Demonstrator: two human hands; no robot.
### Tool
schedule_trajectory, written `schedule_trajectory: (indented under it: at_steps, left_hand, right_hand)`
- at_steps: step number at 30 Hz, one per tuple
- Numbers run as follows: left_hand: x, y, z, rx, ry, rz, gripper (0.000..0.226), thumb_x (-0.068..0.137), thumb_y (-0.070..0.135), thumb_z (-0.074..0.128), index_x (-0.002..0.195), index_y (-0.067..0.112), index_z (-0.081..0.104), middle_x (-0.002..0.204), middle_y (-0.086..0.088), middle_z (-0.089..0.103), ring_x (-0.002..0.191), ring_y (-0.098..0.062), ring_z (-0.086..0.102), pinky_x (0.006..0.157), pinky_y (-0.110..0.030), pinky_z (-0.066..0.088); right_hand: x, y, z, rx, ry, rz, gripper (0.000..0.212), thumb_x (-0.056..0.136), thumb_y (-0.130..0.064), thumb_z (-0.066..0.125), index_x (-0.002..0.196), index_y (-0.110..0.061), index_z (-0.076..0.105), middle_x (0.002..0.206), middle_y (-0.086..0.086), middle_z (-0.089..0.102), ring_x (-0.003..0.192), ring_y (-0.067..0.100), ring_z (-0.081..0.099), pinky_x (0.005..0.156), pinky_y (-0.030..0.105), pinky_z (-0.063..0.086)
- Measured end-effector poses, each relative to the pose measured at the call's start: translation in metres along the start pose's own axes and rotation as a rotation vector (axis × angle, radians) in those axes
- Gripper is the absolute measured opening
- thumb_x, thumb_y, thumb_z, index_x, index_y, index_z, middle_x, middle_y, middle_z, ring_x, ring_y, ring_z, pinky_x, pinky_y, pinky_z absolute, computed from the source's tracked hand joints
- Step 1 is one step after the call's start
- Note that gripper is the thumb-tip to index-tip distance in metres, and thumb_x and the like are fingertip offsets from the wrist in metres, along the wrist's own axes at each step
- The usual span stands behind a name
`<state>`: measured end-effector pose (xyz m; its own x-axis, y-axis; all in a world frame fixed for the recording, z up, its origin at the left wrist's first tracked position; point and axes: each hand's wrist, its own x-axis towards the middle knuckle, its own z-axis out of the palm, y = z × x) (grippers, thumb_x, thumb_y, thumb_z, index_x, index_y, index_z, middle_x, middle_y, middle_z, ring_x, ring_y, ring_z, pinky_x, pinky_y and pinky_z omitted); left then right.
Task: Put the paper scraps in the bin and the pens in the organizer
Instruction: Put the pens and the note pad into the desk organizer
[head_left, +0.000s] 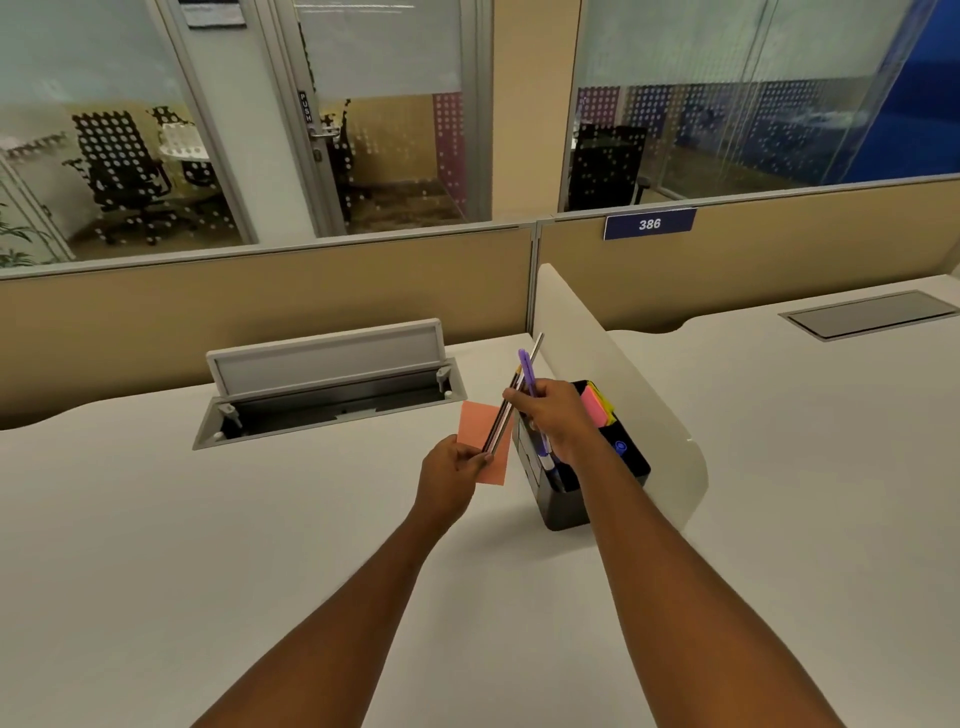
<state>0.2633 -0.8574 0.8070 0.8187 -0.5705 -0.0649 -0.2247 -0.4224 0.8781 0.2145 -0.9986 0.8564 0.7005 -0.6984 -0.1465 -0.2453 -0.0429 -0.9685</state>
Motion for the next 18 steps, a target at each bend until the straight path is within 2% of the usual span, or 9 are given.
schedule_trajectory:
  at_steps: [2,5,9,11,15,18]
  left_hand:
    - [0.003,0.003,0.001,-0.009,0.016,0.000,0.037,0.088,0.028,0.061,0.116,0.004,0.061,0.128,-0.013,0.058,0.108,-0.029,0.058,0.095,-0.036,0.046]
    - [0.008,0.003,0.004,-0.007,0.068,-0.001,0.041,0.082,0.034,0.067,0.110,0.006,0.063,0.125,-0.011,0.059,0.107,-0.027,0.057,0.091,-0.031,0.042]
    - [0.015,-0.006,0.001,-0.035,0.159,-0.023,0.036,0.083,0.027,0.068,0.109,0.002,0.063,0.124,-0.014,0.059,0.113,-0.032,0.056,0.098,-0.036,0.044]
    - [0.018,-0.011,-0.001,-0.049,0.179,-0.036,0.031,0.084,0.023,0.067,0.107,0.001,0.064,0.121,-0.015,0.060,0.112,-0.032,0.056,0.099,-0.037,0.044]
    - [0.024,-0.019,0.000,-0.098,0.229,-0.057,0.023,0.089,0.017,0.061,0.105,0.001,0.065,0.116,-0.016,0.063,0.107,-0.029,0.058,0.091,-0.029,0.043]
    - [0.030,-0.023,-0.001,-0.102,0.240,-0.059,0.020,0.090,0.011,0.057,0.106,0.000,0.065,0.117,-0.017,0.063,0.106,-0.030,0.059,0.093,-0.031,0.045]
  right_hand:
    - [0.006,-0.006,-0.003,-0.001,0.022,-0.003,0.023,0.086,-0.025,0.068,0.096,-0.004,0.067,0.083,0.010,0.064,0.078,0.021,0.057,0.076,0.035,0.048]
    - [0.020,-0.013,-0.010,0.071,0.143,-0.024,0.019,0.086,-0.024,0.068,0.090,-0.006,0.067,0.070,0.004,0.060,0.065,0.016,0.053,0.062,0.029,0.047]
    - [0.044,-0.019,-0.025,0.042,0.346,-0.069,0.020,0.087,-0.028,0.066,0.087,-0.009,0.067,0.065,-0.001,0.059,0.059,0.011,0.056,0.050,0.024,0.044]
    - [0.055,-0.020,-0.030,-0.004,0.426,-0.105,0.022,0.087,-0.029,0.066,0.084,-0.008,0.067,0.064,0.000,0.061,0.058,0.010,0.058,0.052,0.024,0.045]
    - [0.076,-0.017,-0.030,-0.095,0.508,-0.161,0.018,0.084,-0.027,0.070,0.075,-0.013,0.063,0.073,0.004,0.065,0.069,0.024,0.064,0.067,0.035,0.054]
    - [0.085,-0.009,-0.023,-0.148,0.519,-0.153,0.022,0.084,-0.027,0.070,0.086,-0.005,0.069,0.077,0.005,0.065,0.066,0.018,0.060,0.065,0.028,0.051]
